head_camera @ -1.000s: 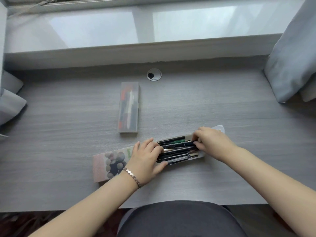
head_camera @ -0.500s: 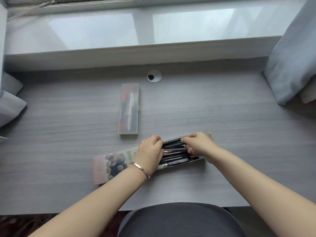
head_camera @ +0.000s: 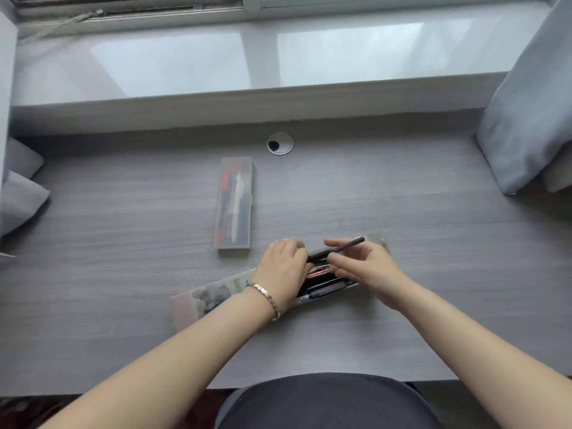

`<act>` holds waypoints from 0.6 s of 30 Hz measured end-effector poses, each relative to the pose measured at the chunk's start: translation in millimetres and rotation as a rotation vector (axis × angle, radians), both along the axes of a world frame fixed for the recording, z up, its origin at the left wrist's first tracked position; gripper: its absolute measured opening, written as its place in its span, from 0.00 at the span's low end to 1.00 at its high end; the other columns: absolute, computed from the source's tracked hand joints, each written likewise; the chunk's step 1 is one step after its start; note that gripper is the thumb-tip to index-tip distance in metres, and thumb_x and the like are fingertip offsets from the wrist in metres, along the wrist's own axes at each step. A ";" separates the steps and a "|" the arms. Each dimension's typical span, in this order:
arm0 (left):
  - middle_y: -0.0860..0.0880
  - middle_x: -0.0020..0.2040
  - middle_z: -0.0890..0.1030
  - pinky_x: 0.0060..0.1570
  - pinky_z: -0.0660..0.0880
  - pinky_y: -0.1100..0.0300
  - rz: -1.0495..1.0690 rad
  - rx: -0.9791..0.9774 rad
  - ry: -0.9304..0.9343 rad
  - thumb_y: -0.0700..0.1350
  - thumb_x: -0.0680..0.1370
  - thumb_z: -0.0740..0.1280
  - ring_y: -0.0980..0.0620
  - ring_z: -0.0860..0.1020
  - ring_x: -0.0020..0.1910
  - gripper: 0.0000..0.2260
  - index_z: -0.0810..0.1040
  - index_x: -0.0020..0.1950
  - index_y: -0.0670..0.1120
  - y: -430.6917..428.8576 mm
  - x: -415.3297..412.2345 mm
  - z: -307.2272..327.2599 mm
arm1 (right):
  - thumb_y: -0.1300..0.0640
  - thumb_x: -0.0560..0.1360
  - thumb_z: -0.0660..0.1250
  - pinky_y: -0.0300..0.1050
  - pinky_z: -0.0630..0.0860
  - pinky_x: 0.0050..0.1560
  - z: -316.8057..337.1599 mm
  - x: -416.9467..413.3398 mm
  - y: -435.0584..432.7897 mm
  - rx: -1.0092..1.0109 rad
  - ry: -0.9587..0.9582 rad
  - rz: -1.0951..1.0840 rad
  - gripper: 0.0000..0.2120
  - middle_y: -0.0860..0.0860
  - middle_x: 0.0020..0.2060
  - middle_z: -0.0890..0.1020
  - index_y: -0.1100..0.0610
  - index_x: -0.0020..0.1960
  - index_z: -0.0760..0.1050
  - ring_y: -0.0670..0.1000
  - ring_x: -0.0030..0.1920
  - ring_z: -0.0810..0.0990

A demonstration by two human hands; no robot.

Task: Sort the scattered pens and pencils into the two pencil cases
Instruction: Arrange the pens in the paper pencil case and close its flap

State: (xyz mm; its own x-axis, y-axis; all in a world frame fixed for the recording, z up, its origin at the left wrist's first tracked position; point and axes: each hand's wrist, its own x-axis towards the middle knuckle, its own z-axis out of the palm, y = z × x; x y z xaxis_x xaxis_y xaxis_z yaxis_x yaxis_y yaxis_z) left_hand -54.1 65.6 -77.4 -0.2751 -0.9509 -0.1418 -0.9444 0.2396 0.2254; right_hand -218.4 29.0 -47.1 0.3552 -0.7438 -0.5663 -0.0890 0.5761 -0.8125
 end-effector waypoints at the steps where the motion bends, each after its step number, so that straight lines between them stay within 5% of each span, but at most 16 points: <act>1: 0.42 0.43 0.81 0.46 0.73 0.56 -0.018 0.051 0.075 0.49 0.72 0.54 0.43 0.80 0.40 0.17 0.78 0.39 0.40 -1.4 -1.3 2.9 | 0.69 0.73 0.65 0.28 0.75 0.33 -0.3 0.6 2.1 -0.051 0.002 0.038 0.11 0.45 0.29 0.81 0.57 0.52 0.76 0.39 0.28 0.79; 4: 0.40 0.57 0.75 0.57 0.69 0.52 0.051 0.234 0.231 0.51 0.77 0.50 0.41 0.72 0.57 0.22 0.75 0.53 0.36 -7.1 -5.3 14.0 | 0.70 0.72 0.65 0.28 0.74 0.33 -2.8 6.8 3.5 -0.165 0.015 0.052 0.11 0.45 0.29 0.81 0.56 0.48 0.77 0.38 0.27 0.76; 8: 0.42 0.60 0.74 0.60 0.66 0.54 0.164 0.256 0.310 0.57 0.75 0.53 0.43 0.70 0.60 0.26 0.75 0.58 0.39 -7.0 -5.9 14.4 | 0.69 0.72 0.65 0.27 0.72 0.32 -15.0 11.8 4.8 -0.233 0.057 0.044 0.07 0.46 0.26 0.79 0.64 0.48 0.79 0.38 0.26 0.75; 11: 0.45 0.67 0.68 0.67 0.60 0.57 0.173 0.256 0.171 0.60 0.72 0.65 0.46 0.65 0.67 0.33 0.63 0.70 0.43 3.1 1.9 11.4 | 0.68 0.74 0.63 0.29 0.74 0.31 -19.8 11.4 0.0 -0.239 0.080 -0.064 0.06 0.46 0.21 0.79 0.68 0.49 0.78 0.38 0.24 0.76; 14: 0.46 0.71 0.61 0.71 0.55 0.57 0.154 0.290 -0.098 0.61 0.66 0.69 0.47 0.60 0.70 0.45 0.52 0.74 0.44 21.3 13.7 5.9 | 0.60 0.77 0.60 0.31 0.73 0.32 -14.4 4.2 -10.3 -0.273 0.110 -0.191 0.11 0.44 0.25 0.82 0.57 0.39 0.77 0.38 0.25 0.75; 18: 0.46 0.68 0.63 0.69 0.57 0.58 0.223 0.285 -0.011 0.58 0.65 0.71 0.46 0.62 0.67 0.44 0.54 0.74 0.46 34.4 25.2 -3.3 | 0.55 0.81 0.49 0.32 0.72 0.43 4.3 -7.4 -27.4 -0.349 0.074 -0.270 0.13 0.43 0.28 0.83 0.53 0.40 0.66 0.45 0.39 0.78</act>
